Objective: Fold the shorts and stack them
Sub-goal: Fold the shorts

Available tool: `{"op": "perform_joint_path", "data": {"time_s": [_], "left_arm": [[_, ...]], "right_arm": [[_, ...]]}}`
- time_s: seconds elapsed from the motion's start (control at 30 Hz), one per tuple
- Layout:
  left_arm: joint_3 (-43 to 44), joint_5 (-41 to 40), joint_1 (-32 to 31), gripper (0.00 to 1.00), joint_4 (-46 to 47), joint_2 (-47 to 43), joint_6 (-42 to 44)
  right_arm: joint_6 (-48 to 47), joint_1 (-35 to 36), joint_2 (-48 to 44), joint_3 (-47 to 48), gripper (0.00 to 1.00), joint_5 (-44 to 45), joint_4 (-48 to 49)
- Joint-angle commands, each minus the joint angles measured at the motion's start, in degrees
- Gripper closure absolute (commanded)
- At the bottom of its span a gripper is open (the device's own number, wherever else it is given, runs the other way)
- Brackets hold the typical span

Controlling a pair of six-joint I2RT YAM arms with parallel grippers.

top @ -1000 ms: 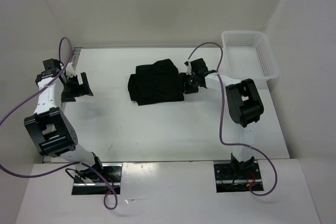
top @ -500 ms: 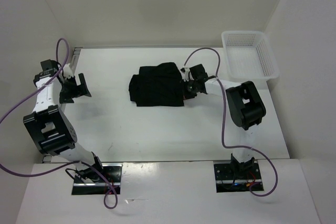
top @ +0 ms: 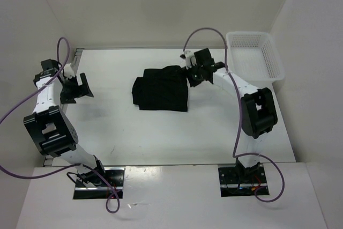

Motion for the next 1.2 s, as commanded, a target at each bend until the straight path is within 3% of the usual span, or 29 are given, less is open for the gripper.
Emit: {"op": "perform_joint_path", "data": {"time_s": [0.0,0.07,0.1,0.17,0.33,0.47,1.17], "left_arm": [[3.74,2.33,0.26,0.00,-0.10,-3.16,0.23],[4.89,2.33,0.26,0.00,-0.10,-3.16,0.23],[5.42,2.33,0.26,0.00,-0.10,-2.64,0.23],[5.42,3.03,0.26,0.00,-0.10,-2.03,0.23],[7.61,5.23,0.26,0.00,-0.10,0.35,0.23],[7.62,5.85,0.26,0.00,-0.10,1.05,0.23],[1.30,5.23,0.26,0.00,0.96,-6.77,0.23]], "right_arm": [[-11.94,0.24,-6.81,13.04,0.01,8.15,-7.38],[-11.25,0.24,-8.03,17.62,0.01,13.17,-10.81],[-8.98,0.24,-9.69,17.63,0.00,18.94,-10.82],[-8.96,-0.29,-12.16,17.02,0.00,21.71,-10.82],[-9.57,-1.60,-20.86,8.26,0.00,33.12,-9.51],[-10.19,-4.06,-25.26,1.83,0.00,37.09,-6.09],[-9.13,-4.07,-35.54,-11.98,0.00,35.87,-1.33]]}}
